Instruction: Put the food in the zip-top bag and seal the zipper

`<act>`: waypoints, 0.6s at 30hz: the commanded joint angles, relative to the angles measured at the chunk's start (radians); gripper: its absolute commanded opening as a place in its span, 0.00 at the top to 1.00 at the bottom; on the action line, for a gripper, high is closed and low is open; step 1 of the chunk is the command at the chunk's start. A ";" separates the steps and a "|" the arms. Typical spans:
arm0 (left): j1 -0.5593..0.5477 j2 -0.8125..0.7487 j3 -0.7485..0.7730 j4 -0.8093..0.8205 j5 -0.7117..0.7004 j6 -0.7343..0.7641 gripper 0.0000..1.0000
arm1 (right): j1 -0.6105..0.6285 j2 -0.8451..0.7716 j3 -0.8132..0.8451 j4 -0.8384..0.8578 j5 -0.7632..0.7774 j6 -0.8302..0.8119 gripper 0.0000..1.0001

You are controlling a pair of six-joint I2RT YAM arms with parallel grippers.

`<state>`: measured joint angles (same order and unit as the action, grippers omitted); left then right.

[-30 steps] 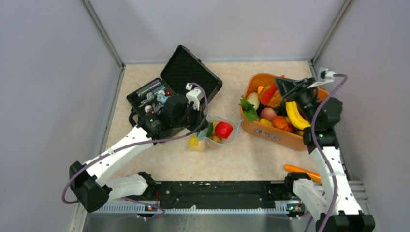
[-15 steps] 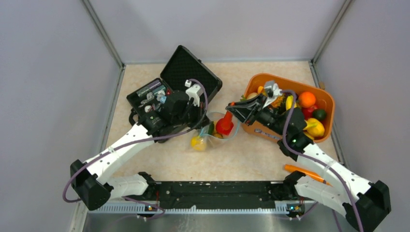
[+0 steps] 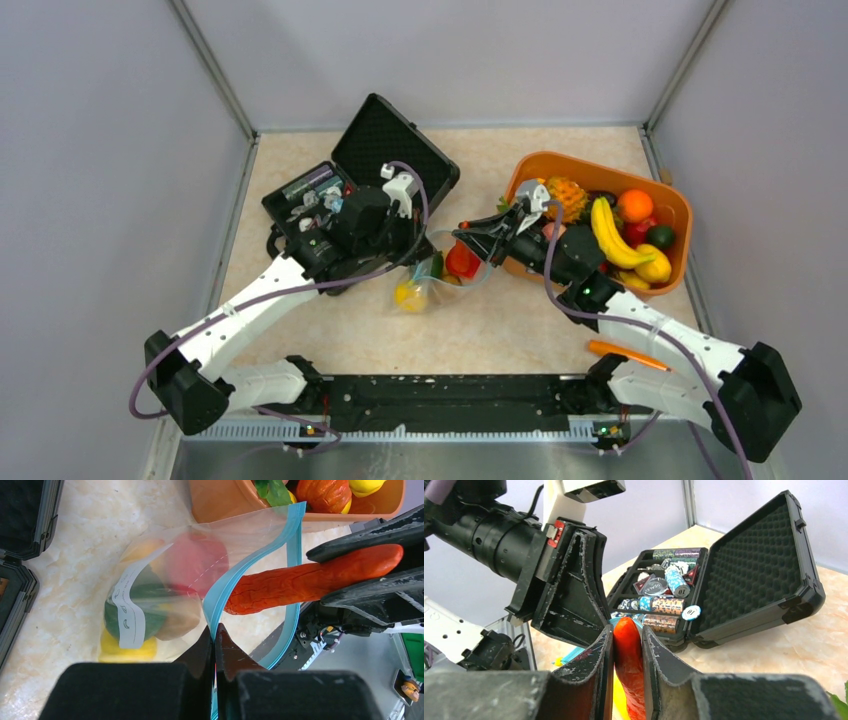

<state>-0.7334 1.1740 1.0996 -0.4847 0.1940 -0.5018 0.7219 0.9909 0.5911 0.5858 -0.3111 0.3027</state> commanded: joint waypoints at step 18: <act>0.008 -0.050 -0.008 0.115 -0.117 -0.098 1.00 | 0.036 0.052 0.140 -0.202 0.054 0.021 0.47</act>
<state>-0.7330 1.1728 1.0973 -0.4423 0.1284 -0.5781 0.7460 1.0657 0.6125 0.5537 -0.3157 0.3557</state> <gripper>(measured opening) 0.001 0.437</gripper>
